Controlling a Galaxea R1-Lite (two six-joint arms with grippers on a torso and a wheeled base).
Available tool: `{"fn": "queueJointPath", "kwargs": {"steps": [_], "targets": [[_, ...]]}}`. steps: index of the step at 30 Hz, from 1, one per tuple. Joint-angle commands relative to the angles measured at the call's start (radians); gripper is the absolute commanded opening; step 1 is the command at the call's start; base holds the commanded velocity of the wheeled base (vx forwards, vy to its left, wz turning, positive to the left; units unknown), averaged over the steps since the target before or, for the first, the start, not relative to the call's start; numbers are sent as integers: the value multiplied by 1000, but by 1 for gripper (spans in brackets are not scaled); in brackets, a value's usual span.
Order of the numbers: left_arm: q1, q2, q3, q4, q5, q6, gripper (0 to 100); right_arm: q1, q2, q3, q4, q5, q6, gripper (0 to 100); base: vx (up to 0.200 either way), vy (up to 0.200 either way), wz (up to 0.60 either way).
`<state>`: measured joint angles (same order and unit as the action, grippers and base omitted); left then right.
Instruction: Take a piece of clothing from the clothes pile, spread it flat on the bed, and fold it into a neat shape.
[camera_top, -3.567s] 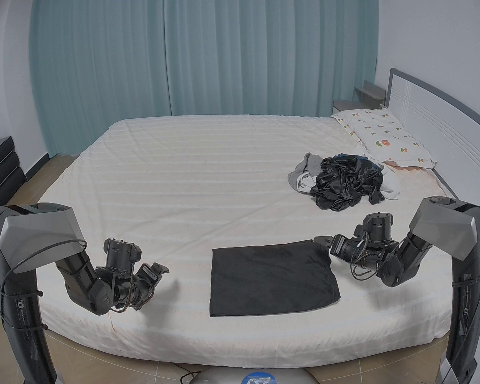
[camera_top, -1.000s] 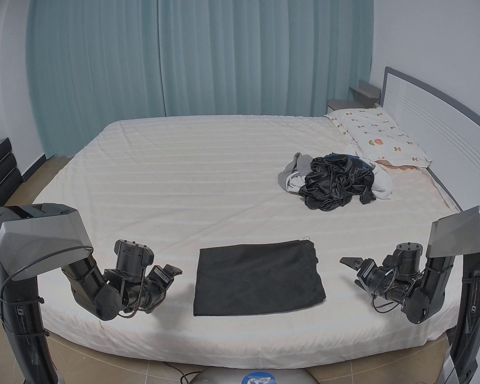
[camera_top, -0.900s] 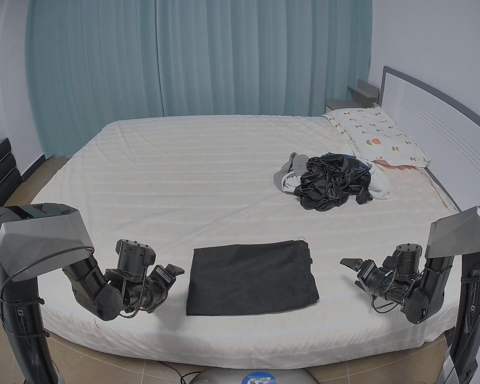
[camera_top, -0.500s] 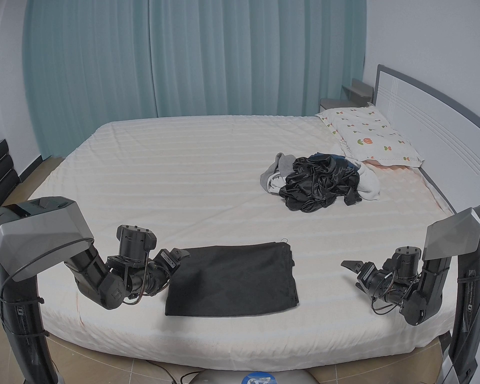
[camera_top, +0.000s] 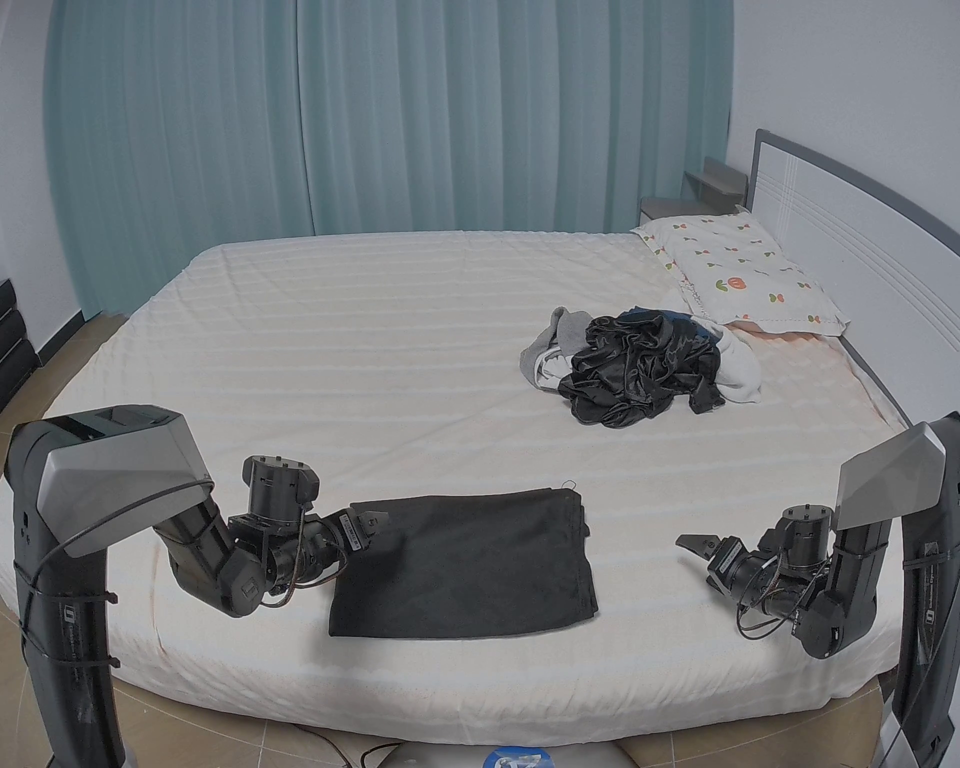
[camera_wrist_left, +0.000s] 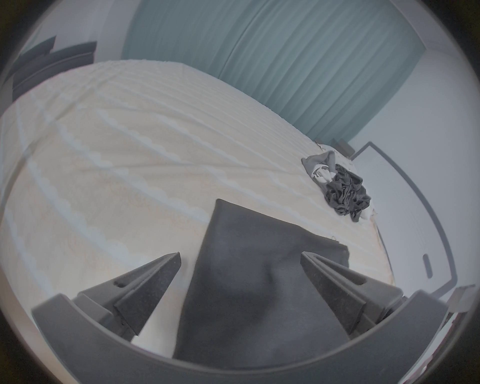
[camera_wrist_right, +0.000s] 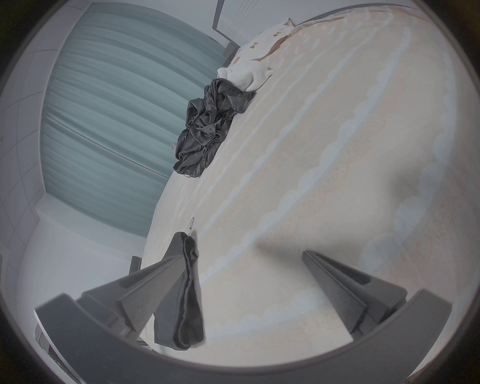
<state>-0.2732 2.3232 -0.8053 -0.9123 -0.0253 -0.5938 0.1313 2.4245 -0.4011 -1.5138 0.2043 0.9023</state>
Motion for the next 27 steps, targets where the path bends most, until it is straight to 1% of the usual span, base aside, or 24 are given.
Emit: {"fn": "queueJointPath", "kwargs": {"steps": [1,10,16,19,20,27], "targets": [[0,70,-15,-13,-8,2,100,4,8,4,1,0,0,100,0,0,0],[12,77,-28,-11,-82,-15,100,5,8,5,0,0,-3,100,0,0,0],[15,76,-28,-13,-113,-29,100,5,15,8,-17,0,-3,100,0,0,0],[17,71,-23,-11,-133,-57,100,7,22,10,-32,-2,-3,100,0,0,0],[17,67,-18,-11,-146,-69,0,5,24,10,-34,-2,-3,100,0,0,0],[23,62,-9,-13,-148,-87,0,7,24,10,-34,-2,-3,100,0,0,0]]}}
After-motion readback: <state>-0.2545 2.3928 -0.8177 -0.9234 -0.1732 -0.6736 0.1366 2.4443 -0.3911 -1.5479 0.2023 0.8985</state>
